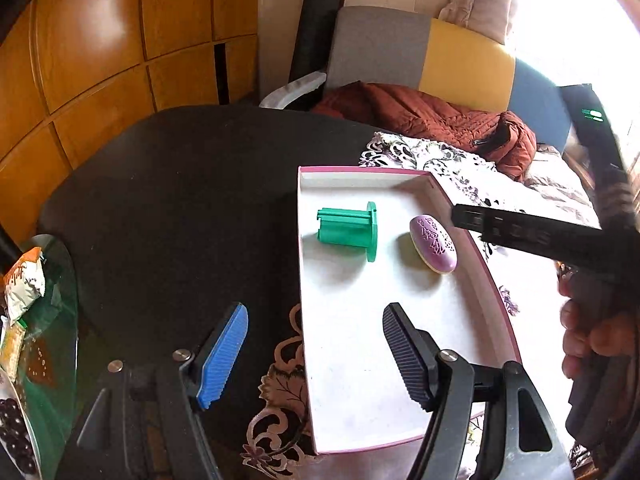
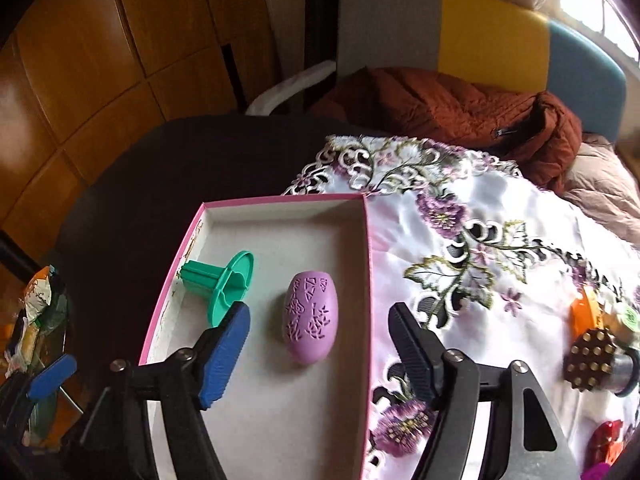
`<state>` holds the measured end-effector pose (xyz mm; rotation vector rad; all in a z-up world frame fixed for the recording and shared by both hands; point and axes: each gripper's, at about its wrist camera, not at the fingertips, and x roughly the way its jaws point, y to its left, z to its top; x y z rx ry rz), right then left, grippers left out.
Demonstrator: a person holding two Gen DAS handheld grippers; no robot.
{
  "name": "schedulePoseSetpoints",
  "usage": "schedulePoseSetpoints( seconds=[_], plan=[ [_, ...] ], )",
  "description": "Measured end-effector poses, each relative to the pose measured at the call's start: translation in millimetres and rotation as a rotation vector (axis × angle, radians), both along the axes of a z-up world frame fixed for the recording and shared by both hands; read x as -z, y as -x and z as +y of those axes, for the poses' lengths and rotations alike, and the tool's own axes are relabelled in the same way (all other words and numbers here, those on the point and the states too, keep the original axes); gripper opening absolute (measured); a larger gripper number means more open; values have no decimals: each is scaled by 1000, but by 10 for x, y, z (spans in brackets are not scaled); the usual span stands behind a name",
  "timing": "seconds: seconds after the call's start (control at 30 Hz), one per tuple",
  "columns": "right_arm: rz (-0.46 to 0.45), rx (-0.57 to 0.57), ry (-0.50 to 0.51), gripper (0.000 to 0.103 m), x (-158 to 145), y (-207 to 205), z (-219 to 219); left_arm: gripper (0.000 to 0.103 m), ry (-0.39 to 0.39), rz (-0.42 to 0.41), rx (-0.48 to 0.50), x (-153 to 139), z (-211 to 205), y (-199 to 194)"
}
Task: Organize rigid objects
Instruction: 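Move the left tool to the magenta funnel and close on it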
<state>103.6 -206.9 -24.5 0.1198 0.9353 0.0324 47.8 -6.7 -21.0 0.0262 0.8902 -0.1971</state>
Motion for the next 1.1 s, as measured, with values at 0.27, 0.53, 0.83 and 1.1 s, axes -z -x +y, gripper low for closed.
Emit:
schedulePoseSetpoints(
  seconds=[0.27,0.53,0.83,1.1],
  plan=[
    [-84,48,31,79,-188,500,-271,71,-11,-15,43,-60,-144,101],
    [-133,120,61,87,-312,938,-644,71,-27,-23,104,-89,-377,207],
    [-148,262,84,89,-426,1446,-1320,71,-30,-23,195,-104,-722,309],
    [-158,526,95,96,-535,2020,-2234,71,-13,-7,311,-87,-1123,389]
  ],
)
